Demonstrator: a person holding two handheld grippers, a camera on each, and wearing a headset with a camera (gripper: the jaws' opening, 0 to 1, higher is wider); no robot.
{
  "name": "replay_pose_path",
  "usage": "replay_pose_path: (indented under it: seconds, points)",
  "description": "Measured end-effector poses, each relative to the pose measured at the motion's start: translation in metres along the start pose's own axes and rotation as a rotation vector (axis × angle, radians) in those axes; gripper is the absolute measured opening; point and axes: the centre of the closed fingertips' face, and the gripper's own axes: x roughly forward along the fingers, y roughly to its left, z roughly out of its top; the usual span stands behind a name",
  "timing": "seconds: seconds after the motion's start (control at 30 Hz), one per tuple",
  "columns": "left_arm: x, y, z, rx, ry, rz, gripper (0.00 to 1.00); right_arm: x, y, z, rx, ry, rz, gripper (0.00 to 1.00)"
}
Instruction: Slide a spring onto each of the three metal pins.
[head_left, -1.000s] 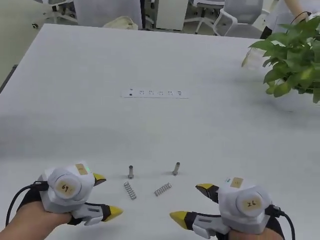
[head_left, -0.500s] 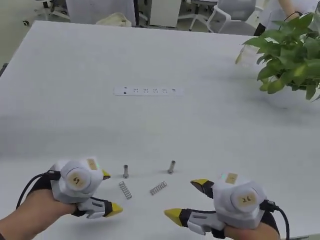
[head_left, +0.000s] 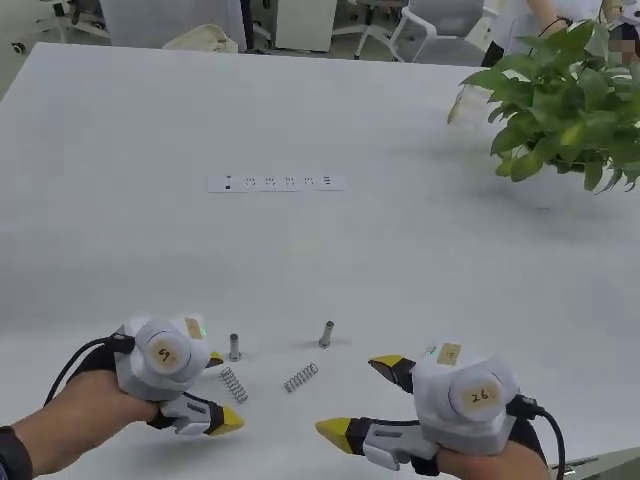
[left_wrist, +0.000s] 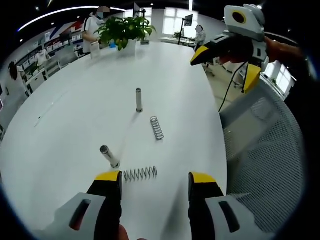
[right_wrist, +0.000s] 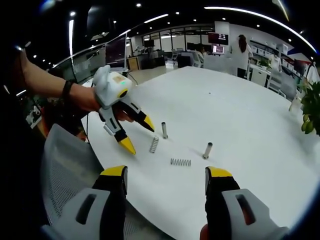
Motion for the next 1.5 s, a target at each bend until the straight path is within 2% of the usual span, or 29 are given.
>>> replay_pose_path:
  seconds: [0.1,0.2,0.43,0.6,0.73,0.9,1.03,1.23,1.37,1.43,1.5]
  points:
    - [0.008,0.0,-0.002,-0.005,0.008,-0.011,0.48,0.0,0.0,-0.002,0.002,0.006,-0.001,0.61]
    - [0.014,-0.002,0.0,0.017,0.015,-0.023,0.48,0.0,0.001,-0.003,0.004,0.008,-0.002,0.61]
    - [0.024,0.0,-0.009,0.027,0.05,-0.046,0.47,0.0,0.001,-0.004,0.013,0.005,-0.004,0.61]
    - [0.02,0.001,-0.016,0.031,0.072,-0.048,0.47,-0.001,0.0,-0.005,0.018,0.007,-0.008,0.6]
    - [0.015,0.002,-0.026,0.041,0.092,-0.046,0.46,0.0,-0.001,-0.006,0.019,0.006,-0.006,0.6]
    - [0.012,-0.005,-0.035,0.059,0.114,-0.059,0.44,0.003,0.002,-0.006,0.015,0.008,0.003,0.59]
    - [0.012,-0.006,-0.039,0.066,0.125,-0.056,0.41,0.004,0.002,-0.005,0.01,0.009,0.007,0.59]
    - [0.014,-0.002,-0.036,0.048,0.114,-0.028,0.32,0.004,0.002,-0.004,0.011,0.006,0.006,0.58]
    - [0.015,0.01,-0.036,0.02,0.103,0.027,0.18,0.003,0.001,-0.005,0.017,0.003,0.003,0.58]
    - [0.015,0.015,-0.036,0.026,0.106,0.052,0.09,0.003,0.002,-0.005,0.018,0.001,0.002,0.58]
    - [0.015,0.015,-0.036,0.009,0.103,0.059,0.05,0.003,0.003,-0.005,0.018,-0.003,0.005,0.58]
